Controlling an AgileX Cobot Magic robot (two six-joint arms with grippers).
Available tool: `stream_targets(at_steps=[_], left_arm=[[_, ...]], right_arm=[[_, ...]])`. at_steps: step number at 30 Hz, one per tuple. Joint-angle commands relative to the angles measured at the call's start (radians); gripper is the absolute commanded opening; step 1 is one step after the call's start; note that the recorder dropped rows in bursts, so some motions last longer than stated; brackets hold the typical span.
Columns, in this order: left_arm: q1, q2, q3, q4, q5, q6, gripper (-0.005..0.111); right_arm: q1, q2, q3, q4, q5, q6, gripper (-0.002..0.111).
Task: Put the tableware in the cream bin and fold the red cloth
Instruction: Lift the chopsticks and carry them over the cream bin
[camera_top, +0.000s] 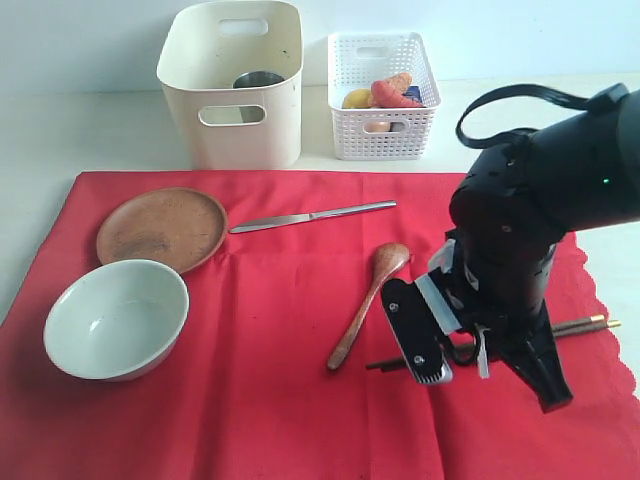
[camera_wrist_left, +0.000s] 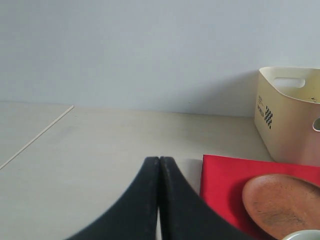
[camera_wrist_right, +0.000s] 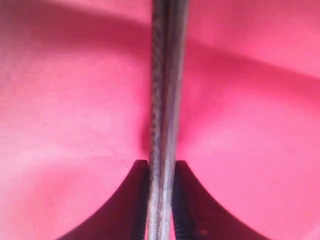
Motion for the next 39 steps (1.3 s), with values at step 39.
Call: stream_targets(at_steps=[39], left_arm=[[0.002,-0.005,0.002,-0.006,-0.003,-0.007,0.001]], right_arm=[[-0.111,0.24,-0.646,-0.008,-1.3,0.874,0.0]])
